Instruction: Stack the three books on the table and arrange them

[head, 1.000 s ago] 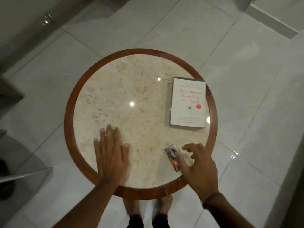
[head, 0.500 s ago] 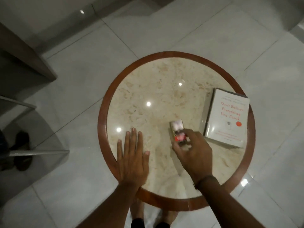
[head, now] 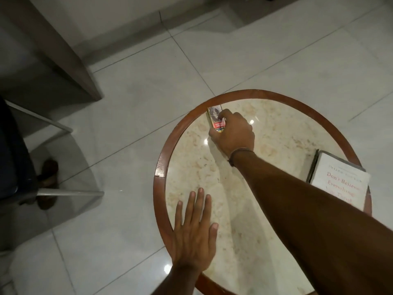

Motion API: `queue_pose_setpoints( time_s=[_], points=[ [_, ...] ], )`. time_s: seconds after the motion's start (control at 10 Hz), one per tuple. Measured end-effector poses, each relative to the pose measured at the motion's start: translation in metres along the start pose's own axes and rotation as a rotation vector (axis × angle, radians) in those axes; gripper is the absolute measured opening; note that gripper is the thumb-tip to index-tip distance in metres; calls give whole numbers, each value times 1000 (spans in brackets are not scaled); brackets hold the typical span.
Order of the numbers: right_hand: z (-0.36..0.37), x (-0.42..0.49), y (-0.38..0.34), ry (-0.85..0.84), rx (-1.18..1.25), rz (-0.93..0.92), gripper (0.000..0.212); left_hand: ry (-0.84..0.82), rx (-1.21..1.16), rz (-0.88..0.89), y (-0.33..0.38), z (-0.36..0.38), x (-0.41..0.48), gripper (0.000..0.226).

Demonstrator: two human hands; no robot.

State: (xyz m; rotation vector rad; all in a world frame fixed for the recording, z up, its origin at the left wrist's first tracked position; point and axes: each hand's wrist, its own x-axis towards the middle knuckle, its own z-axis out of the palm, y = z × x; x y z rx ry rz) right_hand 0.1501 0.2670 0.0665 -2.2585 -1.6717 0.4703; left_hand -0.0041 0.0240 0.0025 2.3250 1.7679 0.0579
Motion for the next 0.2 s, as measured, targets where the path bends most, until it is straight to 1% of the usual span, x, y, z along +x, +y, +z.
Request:
queue_pose_setpoints(
  time_s=[0.1,0.2],
  points=[
    [4,-2,1,-7,-17,9,58,5,19,10,0,0,1,75],
    [1,-2,-1,-12,14,38,63,24,-7,9,2,1,2,74]
  ],
)
